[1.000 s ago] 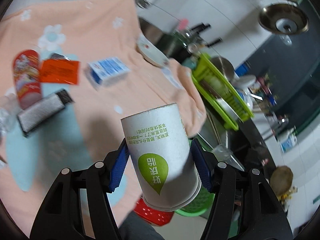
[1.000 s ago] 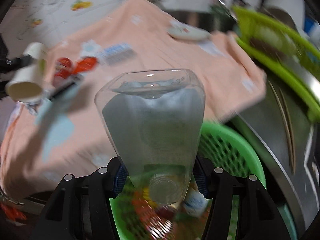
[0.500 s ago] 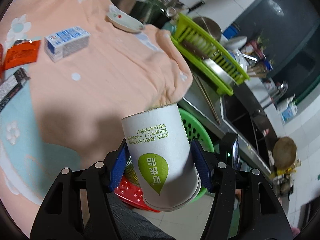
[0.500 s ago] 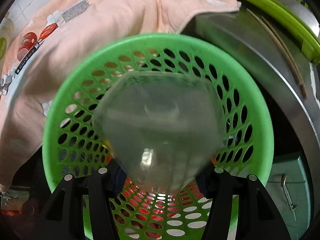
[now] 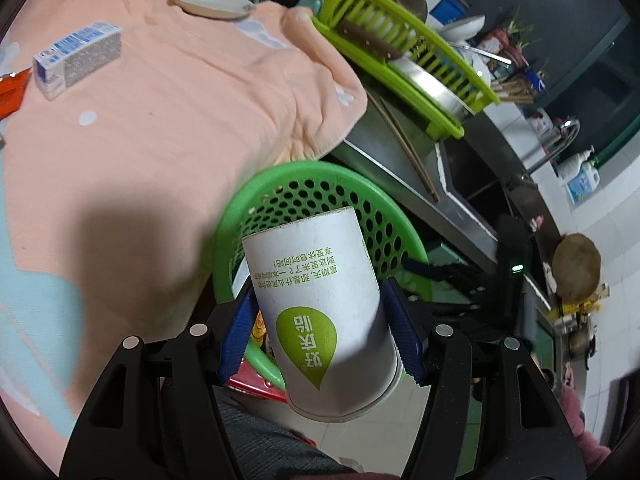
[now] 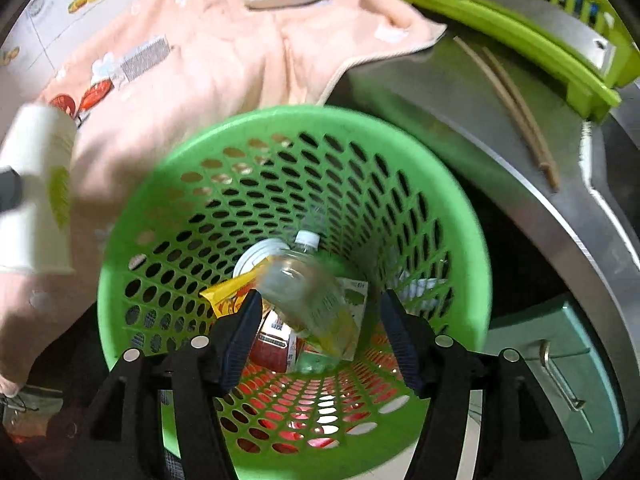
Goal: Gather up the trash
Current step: 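Drop the clear bottle into the basket with the right tool while the left tool drops the paper cup, then move the left tool to the crumpled plastic bag and grasp it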
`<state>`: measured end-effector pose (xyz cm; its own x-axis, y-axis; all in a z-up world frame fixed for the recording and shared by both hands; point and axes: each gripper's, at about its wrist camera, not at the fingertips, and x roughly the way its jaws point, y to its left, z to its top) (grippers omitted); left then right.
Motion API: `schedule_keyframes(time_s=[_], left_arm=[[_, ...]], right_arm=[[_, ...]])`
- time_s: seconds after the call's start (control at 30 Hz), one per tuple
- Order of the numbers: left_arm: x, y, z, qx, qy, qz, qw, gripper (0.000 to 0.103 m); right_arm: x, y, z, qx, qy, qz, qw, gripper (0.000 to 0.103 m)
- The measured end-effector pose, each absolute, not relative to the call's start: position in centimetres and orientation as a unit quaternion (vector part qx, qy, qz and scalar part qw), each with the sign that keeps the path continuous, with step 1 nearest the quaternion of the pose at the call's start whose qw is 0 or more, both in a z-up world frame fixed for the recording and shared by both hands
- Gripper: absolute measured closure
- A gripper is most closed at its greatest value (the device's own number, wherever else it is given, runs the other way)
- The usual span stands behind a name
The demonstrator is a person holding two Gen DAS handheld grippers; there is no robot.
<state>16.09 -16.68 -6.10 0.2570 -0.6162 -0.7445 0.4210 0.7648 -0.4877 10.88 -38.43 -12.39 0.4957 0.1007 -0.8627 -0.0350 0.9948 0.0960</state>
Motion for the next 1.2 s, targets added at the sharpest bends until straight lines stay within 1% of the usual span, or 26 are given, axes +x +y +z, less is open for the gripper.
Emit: schedule_keyframes(time_s=[0.3, 0.37, 0.63, 0.67, 0.73, 0.97, 1.2], left_arm=[[16.2, -19.3, -8.0, -0.073, 0.534, -0.330, 0.775, 0.041], [16.2, -19.9, -8.5, -0.069, 0.541, -0.330, 0.771, 0.040], [16.1, -20.9, -10.1, -0.065, 0.560, -0.329, 0.758, 0.036], [16.1, -20.8, -10.2, -0.066, 0.560, -0.329, 0.757, 0.034], [16.1, -20.6, -10.2, -0.067, 0.560, -0.328, 0.758, 0.032], [15.8, -19.0, -9.2, -0.069, 0.545, -0.320, 0.772, 0.032], [15.6, -13.7, -6.7, -0.079, 0.510, -0.278, 0.810, 0.032]], right_arm=[[9.2, -39.6, -9.4, 0.049, 0.461, 0.036, 0.885, 0.039], [8.8, -39.7, -9.0, 0.052, 0.452, 0.035, 0.890, 0.035], [8.2, -39.8, -8.1, 0.061, 0.437, 0.039, 0.896, 0.033], [8.2, -39.7, -8.1, 0.062, 0.437, 0.040, 0.896, 0.033], [8.3, -39.5, -8.0, 0.063, 0.437, 0.044, 0.896, 0.033], [8.9, -38.3, -7.7, 0.055, 0.435, 0.057, 0.897, 0.033], [10.3, -35.4, -6.9, 0.042, 0.434, 0.090, 0.896, 0.032]])
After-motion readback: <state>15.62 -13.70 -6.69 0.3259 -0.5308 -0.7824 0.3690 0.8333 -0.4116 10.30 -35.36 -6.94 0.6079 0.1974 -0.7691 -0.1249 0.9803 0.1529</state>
